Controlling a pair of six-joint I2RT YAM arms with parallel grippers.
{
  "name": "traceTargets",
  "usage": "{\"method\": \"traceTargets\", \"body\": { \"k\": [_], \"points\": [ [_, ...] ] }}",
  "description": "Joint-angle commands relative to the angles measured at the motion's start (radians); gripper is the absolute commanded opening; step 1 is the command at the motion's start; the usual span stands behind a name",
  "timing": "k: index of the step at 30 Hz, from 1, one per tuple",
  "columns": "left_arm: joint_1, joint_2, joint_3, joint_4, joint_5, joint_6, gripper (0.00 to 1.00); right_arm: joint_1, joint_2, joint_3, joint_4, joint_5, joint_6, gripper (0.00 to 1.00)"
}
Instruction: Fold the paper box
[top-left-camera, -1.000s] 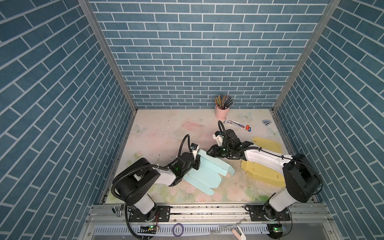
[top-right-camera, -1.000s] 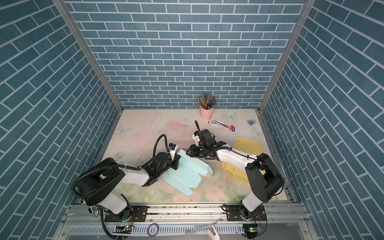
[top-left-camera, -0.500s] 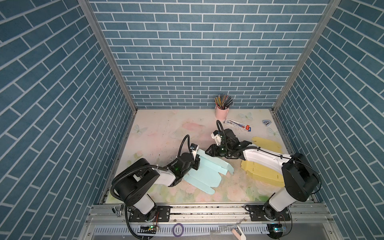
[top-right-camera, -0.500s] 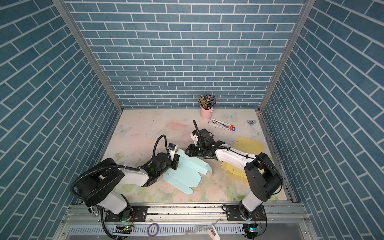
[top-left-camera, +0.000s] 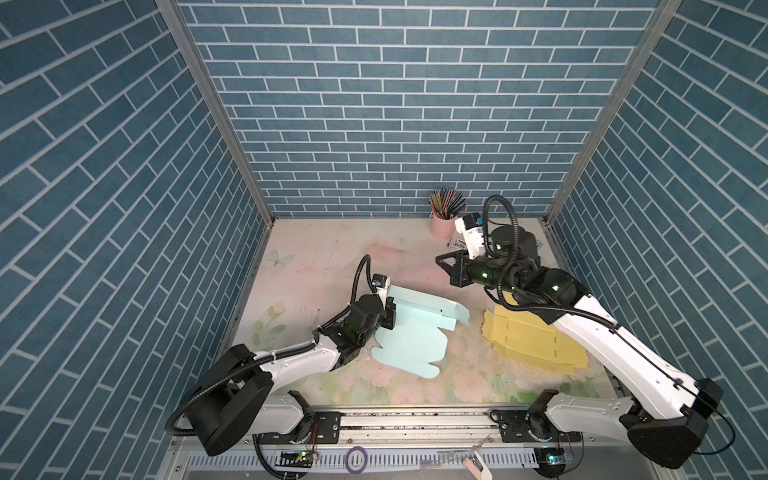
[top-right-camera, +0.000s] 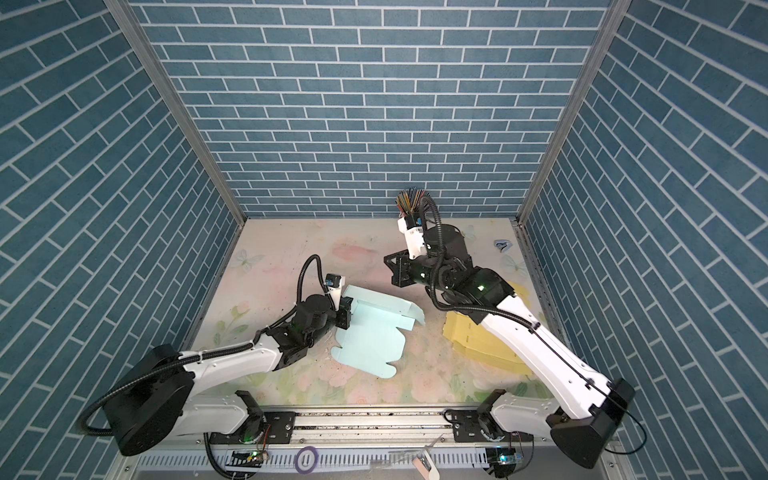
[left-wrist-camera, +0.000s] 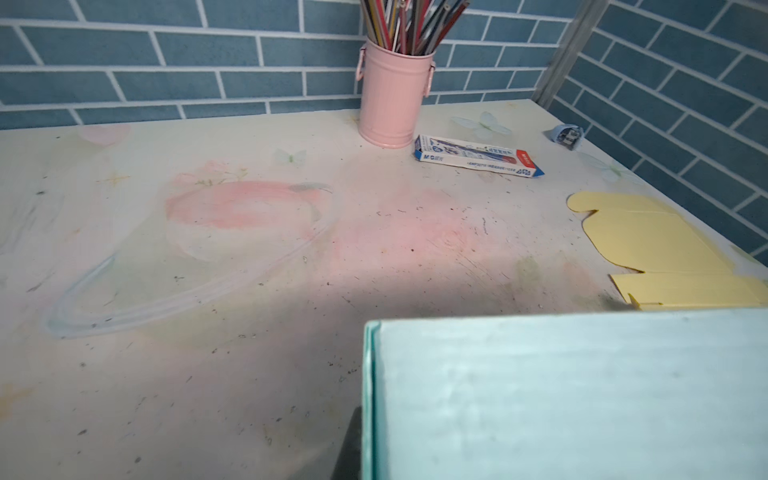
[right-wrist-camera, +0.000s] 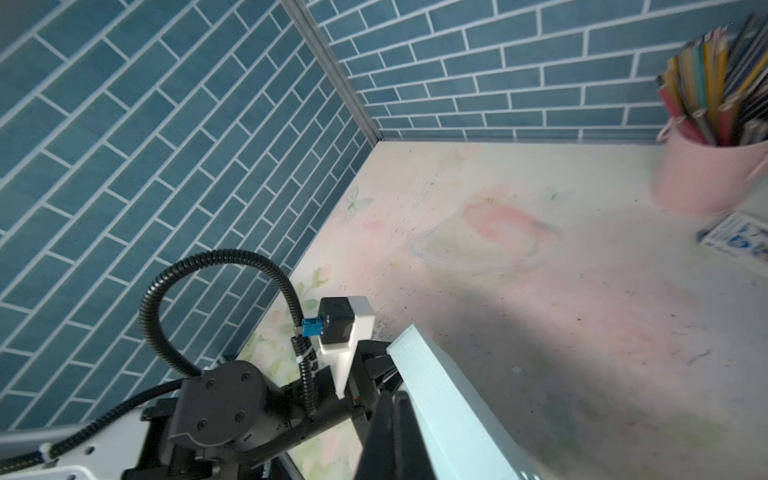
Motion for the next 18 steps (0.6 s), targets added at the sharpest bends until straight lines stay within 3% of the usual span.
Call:
{"method": "traceTargets", "body": {
  "k": [1, 7, 12, 18],
  "points": [
    [0.003, -0.054, 0.088, -0.276, -0.101, -0.069, 0.00, 0.015, -0.002, -0.015, -0.164, 0.101, -0.065, 0.00],
    [0.010, -0.079, 0.209, -0.483, -0.125, -0.100, 0.00, 0.025, -0.002, -0.055, -0.180, 0.131, -0.071, 0.00],
    [0.011, -0.110, 0.223, -0.511, -0.130, -0.115, 0.00, 0.057, 0.061, -0.001, -0.260, 0.195, -0.099, 0.00],
    [0.013, -0.145, 0.210, -0.502, -0.119, -0.118, 0.00, 0.060, 0.082, -0.051, -0.223, 0.194, -0.086, 0.00]
  ]
}}
